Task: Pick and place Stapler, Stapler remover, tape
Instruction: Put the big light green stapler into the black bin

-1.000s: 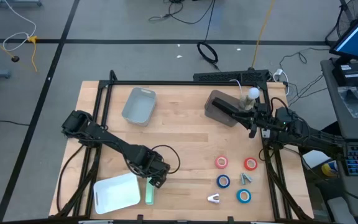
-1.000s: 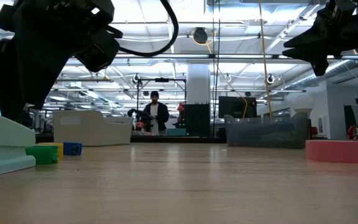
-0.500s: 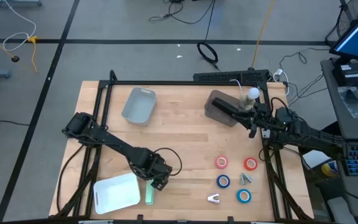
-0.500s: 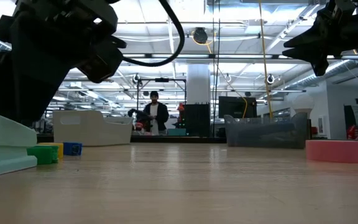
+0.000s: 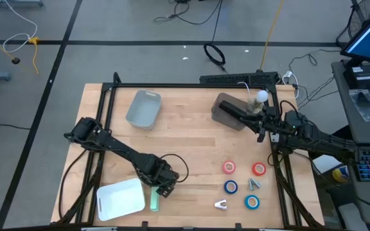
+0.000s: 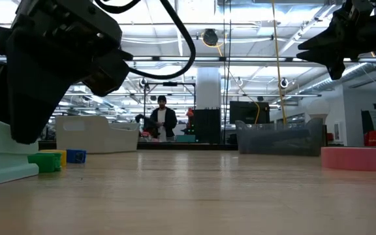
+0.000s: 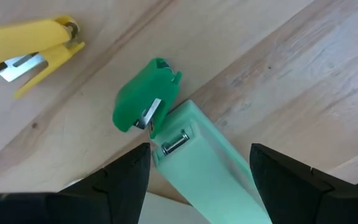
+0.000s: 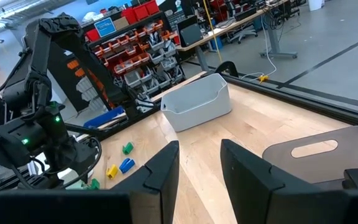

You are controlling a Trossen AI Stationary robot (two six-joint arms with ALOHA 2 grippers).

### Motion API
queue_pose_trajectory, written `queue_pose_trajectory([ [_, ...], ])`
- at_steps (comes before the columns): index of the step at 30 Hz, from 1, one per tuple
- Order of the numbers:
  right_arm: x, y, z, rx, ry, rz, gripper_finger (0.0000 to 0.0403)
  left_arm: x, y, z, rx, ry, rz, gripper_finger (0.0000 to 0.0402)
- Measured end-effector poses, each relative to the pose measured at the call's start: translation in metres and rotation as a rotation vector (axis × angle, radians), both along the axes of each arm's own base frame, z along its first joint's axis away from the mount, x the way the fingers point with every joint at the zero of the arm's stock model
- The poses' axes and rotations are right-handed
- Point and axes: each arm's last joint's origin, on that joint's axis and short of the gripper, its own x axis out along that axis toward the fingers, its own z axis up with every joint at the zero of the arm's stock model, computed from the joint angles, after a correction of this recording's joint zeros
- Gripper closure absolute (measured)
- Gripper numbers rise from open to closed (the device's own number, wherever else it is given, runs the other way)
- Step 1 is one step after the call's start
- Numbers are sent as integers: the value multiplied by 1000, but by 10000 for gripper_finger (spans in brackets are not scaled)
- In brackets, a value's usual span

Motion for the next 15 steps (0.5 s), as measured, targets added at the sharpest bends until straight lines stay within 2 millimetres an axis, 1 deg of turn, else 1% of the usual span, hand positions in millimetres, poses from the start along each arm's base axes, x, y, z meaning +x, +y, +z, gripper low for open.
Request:
queue_pose_trajectory([
  [15,0,0,0,0,0,0,291,0,0,0,-1,9,25,131],
])
